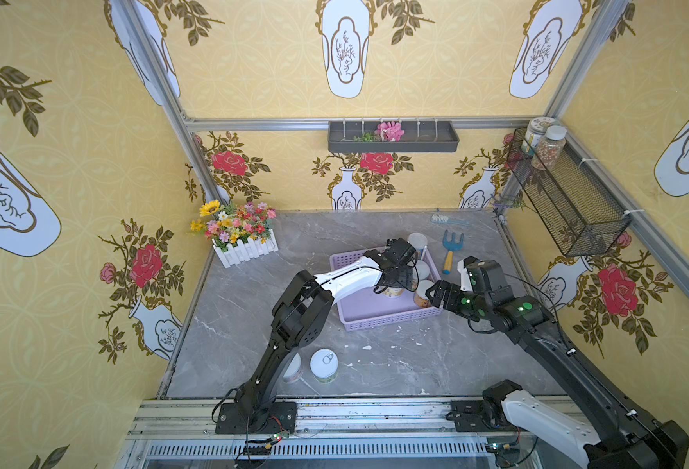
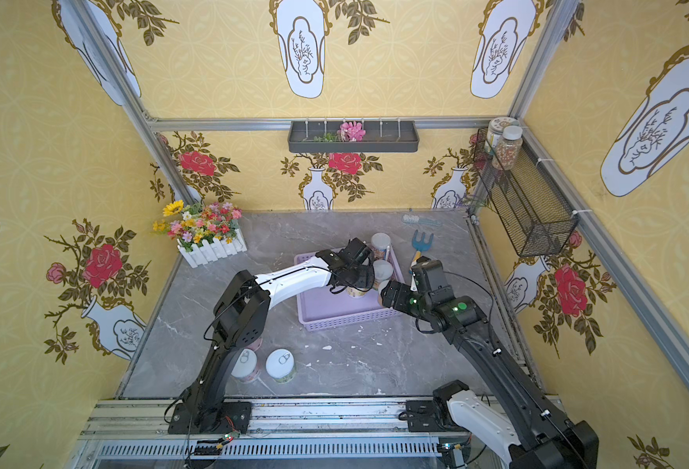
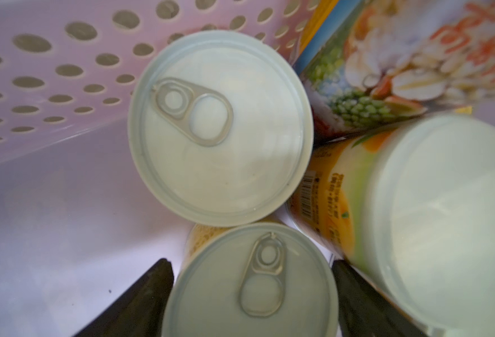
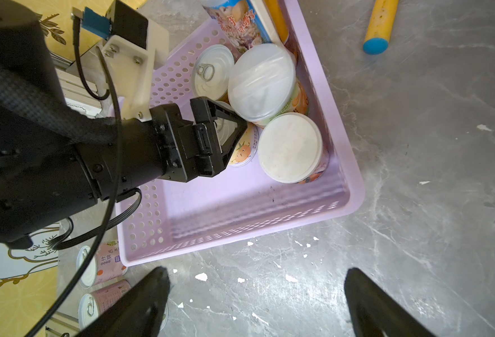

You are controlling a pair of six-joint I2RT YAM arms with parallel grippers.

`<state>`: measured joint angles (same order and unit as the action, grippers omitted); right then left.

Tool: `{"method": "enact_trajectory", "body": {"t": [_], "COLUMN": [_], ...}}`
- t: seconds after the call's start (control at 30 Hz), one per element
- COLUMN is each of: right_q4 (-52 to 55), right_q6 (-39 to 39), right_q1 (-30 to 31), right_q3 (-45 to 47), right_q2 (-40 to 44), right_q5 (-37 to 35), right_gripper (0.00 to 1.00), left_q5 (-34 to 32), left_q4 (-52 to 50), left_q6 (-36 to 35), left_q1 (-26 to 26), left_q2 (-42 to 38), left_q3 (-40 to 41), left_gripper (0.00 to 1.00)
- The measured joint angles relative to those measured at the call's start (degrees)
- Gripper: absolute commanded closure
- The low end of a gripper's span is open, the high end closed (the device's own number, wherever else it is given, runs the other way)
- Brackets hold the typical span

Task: Put the canned food in the basket
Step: Place the canned food in the basket, then pick up the canned food from the center of the board.

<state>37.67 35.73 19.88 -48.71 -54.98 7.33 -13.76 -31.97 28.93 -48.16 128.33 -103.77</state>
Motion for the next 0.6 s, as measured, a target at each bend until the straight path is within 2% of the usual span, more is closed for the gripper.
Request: {"method": "enact_trajectory", "body": {"t": [0.4, 0.6], "right_q4": [0.0, 0.0], "right_q6": [0.0, -0.5], "right_q1": [0.0, 0.3], "right_q3": [0.0, -0.1], "right_q2": [-0.6, -1.4], "right_q5": [0.0, 0.0], "right_gripper": [0.03, 0.03], "left_q5": [0.1, 0.3], "left_q4": [0.3, 1.4], "left_q6": [0.1, 0.1], "left_q1": [0.0, 0.0], "left_q2": [-3.5, -12.0], "left_q3": [-0.3, 4.0], "left_gripper": [0.00, 0.00]}}
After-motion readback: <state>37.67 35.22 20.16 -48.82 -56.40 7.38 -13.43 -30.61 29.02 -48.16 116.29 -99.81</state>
